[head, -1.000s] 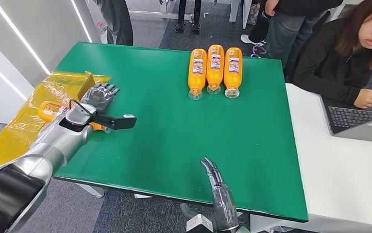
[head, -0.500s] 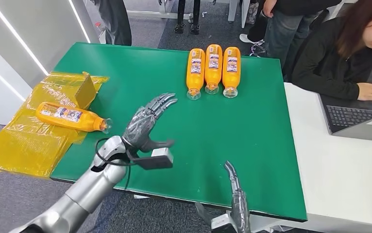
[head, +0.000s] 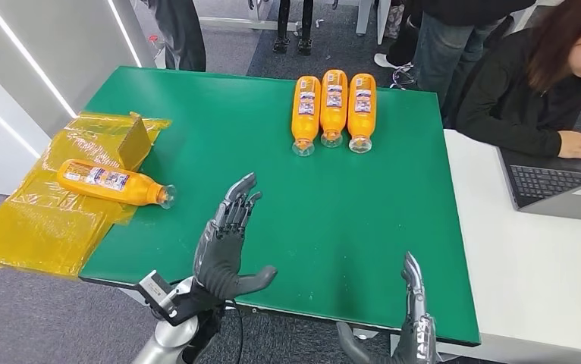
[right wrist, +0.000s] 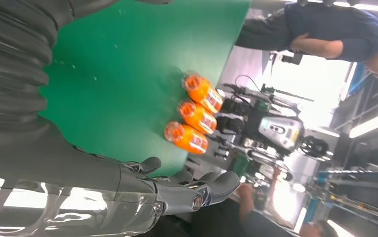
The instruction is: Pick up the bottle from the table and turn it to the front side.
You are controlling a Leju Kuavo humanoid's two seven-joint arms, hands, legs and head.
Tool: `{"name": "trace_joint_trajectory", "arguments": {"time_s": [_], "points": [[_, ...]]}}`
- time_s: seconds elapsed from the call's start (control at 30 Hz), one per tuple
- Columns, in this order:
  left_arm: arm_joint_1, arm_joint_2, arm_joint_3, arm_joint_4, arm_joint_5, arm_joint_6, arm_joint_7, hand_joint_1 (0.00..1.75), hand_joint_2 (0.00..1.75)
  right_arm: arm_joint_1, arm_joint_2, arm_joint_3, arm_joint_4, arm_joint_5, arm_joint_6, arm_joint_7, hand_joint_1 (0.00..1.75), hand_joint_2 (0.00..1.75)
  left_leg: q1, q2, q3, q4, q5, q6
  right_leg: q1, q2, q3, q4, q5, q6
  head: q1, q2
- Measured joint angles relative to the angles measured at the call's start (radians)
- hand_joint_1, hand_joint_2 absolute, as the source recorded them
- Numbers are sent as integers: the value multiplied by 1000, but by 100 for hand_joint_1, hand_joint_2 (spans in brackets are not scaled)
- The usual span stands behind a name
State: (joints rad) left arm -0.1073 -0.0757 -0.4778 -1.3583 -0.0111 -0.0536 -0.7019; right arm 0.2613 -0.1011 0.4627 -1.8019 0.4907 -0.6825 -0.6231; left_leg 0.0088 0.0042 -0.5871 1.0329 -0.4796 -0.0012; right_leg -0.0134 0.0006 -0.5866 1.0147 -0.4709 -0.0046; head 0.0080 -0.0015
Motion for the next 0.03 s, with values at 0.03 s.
{"name": "trace_joint_trajectory", "arguments": {"time_s": [0.03], "points": [[7,-6,0,-7,0,0,0,0,175,1,0,-2,-7,13,0,4,0,175,0,0,0,0,0,0,0,0,0,0,0,0,0,0]]}}
